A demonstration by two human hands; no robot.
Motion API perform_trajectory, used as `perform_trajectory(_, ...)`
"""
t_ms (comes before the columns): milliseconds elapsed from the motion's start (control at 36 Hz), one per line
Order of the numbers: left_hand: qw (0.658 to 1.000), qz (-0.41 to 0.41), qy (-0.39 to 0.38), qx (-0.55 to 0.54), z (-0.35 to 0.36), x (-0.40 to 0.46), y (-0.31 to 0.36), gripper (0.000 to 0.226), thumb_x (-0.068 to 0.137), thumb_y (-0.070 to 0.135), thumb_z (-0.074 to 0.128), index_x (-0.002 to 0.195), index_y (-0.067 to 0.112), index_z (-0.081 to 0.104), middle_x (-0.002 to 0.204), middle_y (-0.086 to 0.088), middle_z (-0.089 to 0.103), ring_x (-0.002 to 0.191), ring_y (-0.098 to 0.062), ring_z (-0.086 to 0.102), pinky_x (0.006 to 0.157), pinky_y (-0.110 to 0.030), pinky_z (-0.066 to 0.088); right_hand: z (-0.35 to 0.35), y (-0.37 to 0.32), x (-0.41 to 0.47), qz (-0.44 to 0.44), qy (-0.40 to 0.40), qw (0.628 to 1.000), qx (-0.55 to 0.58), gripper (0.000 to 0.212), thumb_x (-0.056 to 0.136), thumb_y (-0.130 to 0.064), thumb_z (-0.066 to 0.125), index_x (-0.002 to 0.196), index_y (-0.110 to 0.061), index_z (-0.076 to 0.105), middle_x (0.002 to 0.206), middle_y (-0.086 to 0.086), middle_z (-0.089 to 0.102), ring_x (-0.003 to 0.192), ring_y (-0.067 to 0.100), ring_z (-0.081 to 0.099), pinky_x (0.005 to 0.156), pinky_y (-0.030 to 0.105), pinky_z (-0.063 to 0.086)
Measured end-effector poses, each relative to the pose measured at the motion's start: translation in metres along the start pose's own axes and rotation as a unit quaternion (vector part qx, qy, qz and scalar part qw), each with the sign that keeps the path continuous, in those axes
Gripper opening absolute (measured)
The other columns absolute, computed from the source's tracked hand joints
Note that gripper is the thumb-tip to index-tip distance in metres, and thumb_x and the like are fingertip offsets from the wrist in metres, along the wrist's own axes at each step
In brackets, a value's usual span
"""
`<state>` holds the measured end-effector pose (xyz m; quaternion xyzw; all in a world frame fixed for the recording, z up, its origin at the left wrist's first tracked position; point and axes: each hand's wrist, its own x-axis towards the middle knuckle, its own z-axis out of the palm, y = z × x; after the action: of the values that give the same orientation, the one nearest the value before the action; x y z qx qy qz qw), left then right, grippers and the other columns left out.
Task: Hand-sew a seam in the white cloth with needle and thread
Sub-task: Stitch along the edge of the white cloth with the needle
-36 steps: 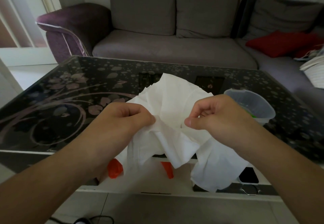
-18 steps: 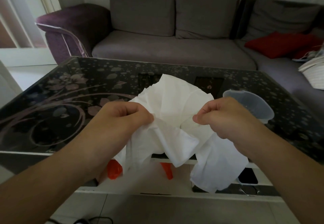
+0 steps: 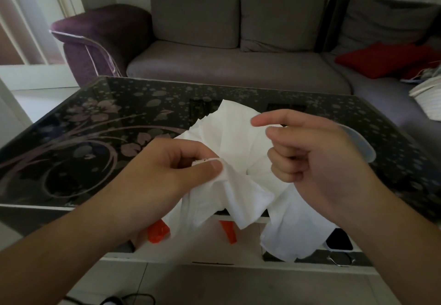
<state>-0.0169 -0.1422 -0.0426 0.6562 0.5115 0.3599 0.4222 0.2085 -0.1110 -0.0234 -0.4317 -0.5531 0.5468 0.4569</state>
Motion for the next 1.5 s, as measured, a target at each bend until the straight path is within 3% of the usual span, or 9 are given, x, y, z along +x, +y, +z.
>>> perform_trajectory(167,0.999,0.031,-0.039,0.008,0.001,-0.004,0.002,0.019,0.095,0.035,0.063,0.094,0.035,0.081,0.095,0.008,0.079,0.091,-0.011,0.075,0.077,-0.026,0.057,0.011,0.002,-0.007,0.012,-0.128,0.984,-0.123,0.014,0.096,-0.014,0.067,0.102,-0.020,0.079,0.052,0.001,0.038,0.045,0.013,0.029,0.045,0.027,0.024)
perform_trajectory(306,0.998,0.040,-0.053,0.011,-0.001,-0.003,0.003,0.019,0.095,0.035,0.064,0.097,0.029,0.082,0.094,-0.002,0.079,0.089,-0.023,0.075,0.083,-0.042,0.061,0.012,0.009,-0.004,-0.003,-0.116,0.974,-0.194,0.012,0.095,-0.019,0.071,0.084,-0.019,0.076,0.051,-0.001,0.045,0.045,0.007,0.036,0.046,0.018,0.033)
perform_trajectory(444,0.999,0.027,-0.036,-0.017,-0.001,-0.003,0.003,0.018,0.091,0.036,0.065,0.090,0.030,0.082,0.092,0.000,0.080,0.086,-0.017,0.077,0.077,-0.032,0.062,0.009,0.011,-0.004,-0.008,-0.106,0.975,-0.194,0.013,0.095,-0.017,0.070,0.083,-0.019,0.075,0.051,-0.001,0.046,0.044,0.003,0.040,0.047,0.009,0.036)
perform_trajectory(611,0.999,0.028,-0.018,-0.018,0.000,-0.003,0.005,0.017,0.095,0.030,0.066,0.091,0.030,0.082,0.090,0.002,0.080,0.085,-0.015,0.077,0.074,-0.028,0.060,0.009,0.009,-0.003,-0.004,-0.090,0.981,-0.173,0.016,0.095,-0.017,0.068,0.081,-0.017,0.075,0.052,-0.002,0.045,0.045,0.007,0.036,0.046,0.019,0.031)
perform_trajectory(722,0.999,0.032,-0.007,-0.015,0.000,-0.003,0.006,0.017,0.094,0.029,0.066,0.091,0.030,0.082,0.090,0.004,0.079,0.085,-0.015,0.076,0.073,-0.028,0.062,0.008,0.004,-0.002,0.041,-0.132,0.989,-0.055,0.032,0.104,-0.028,0.049,0.081,-0.022,0.070,0.060,-0.003,0.040,0.048,0.011,0.029,0.042,0.025,0.021)
perform_trajectory(806,0.999,0.034,-0.004,-0.012,-0.001,-0.003,0.006,0.017,0.094,0.028,0.065,0.092,0.029,0.082,0.091,0.005,0.079,0.087,-0.013,0.076,0.076,-0.026,0.062,0.005,0.002,-0.003,0.021,-0.101,0.994,-0.041,0.033,0.106,-0.012,0.042,0.094,-0.003,0.072,0.063,0.007,0.038,0.051,0.015,0.027,0.049,0.032,0.019)
perform_trajectory(861,0.999,0.034,-0.001,-0.015,-0.001,-0.003,0.006,0.017,0.094,0.028,0.065,0.092,0.029,0.082,0.092,0.005,0.080,0.087,-0.013,0.076,0.075,-0.026,0.062,0.006,-0.001,-0.005,-0.004,-0.097,0.994,-0.058,0.038,0.103,0.002,0.041,0.106,-0.007,0.078,0.071,0.021,0.036,0.053,0.019,0.025,0.051,0.034,0.019)
perform_trajectory(1056,0.999,0.031,0.007,-0.013,-0.001,-0.004,0.004,0.017,0.094,0.028,0.065,0.096,0.029,0.082,0.094,0.008,0.080,0.090,-0.014,0.076,0.077,-0.029,0.058,0.013,-0.002,-0.011,-0.035,-0.103,0.990,-0.091,0.024,0.098,0.002,0.058,0.094,-0.011,0.077,0.070,0.014,0.066,0.048,0.013,0.039,0.046,0.022,0.034)
perform_trajectory(1500,0.999,0.039,0.006,-0.027,-0.002,-0.005,0.002,0.019,0.094,0.027,0.065,0.098,0.028,0.083,0.097,0.005,0.081,0.094,-0.017,0.077,0.084,-0.040,0.060,0.019,0.003,-0.011,-0.044,-0.081,0.976,-0.198,0.015,0.093,-0.013,0.071,0.079,-0.016,0.073,0.048,-0.002,0.054,0.042,0.004,0.042,0.046,0.008,0.037)
